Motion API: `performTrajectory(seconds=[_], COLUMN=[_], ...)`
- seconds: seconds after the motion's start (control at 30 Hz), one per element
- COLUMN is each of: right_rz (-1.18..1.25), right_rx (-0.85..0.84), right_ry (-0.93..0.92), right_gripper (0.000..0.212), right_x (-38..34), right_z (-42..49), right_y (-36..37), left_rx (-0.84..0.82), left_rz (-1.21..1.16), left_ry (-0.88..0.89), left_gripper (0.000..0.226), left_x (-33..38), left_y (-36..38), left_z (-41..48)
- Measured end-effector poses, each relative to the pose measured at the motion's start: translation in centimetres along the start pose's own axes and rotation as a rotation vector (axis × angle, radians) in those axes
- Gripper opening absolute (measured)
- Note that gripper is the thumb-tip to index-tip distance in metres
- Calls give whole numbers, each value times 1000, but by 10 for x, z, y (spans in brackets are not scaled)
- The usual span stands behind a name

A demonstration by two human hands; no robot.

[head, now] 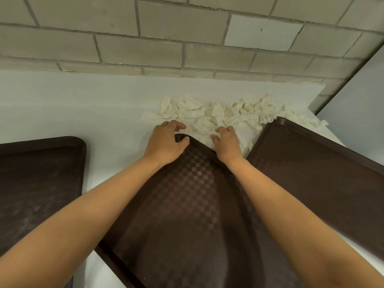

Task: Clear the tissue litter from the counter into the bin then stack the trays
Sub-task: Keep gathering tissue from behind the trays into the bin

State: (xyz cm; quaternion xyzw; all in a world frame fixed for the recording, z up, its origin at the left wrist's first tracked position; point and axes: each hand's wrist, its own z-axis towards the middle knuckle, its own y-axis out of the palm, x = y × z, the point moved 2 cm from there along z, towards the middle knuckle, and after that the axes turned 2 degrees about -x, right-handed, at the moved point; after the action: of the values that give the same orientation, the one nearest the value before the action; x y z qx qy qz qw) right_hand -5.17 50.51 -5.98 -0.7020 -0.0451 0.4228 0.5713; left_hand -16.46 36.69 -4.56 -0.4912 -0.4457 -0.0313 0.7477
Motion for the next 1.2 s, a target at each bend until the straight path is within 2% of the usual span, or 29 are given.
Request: performTrajectory(seconds=[0.27,0.37,0.5,0.73,0.9,1.2], right_rz=[-28,-24,-28,-46,-45,-19], right_rx=[195,255,330,351,311,302], right_ry=[-83,-112,-150,-149,-137,-97], right_gripper=[37,37,40,43,44,43], right_x=[-1,-3,-4,-5,1,6], right_z=[4,5,6,5,5,4], right_y=[-15,-22,-30,-38,-37,-31], left_rx=[85,111,71,-66,-192,-154], left_rz=[69,166,418,478,439,383], left_ry=[16,9,52,78,39,59], left_gripper=[39,43,50,56,47,38], left_x=[-7,-12,-21,-22,-29,-32], left_y=[-4,-8,-6,6,12,14], left_z=[38,56,72,86,94,94])
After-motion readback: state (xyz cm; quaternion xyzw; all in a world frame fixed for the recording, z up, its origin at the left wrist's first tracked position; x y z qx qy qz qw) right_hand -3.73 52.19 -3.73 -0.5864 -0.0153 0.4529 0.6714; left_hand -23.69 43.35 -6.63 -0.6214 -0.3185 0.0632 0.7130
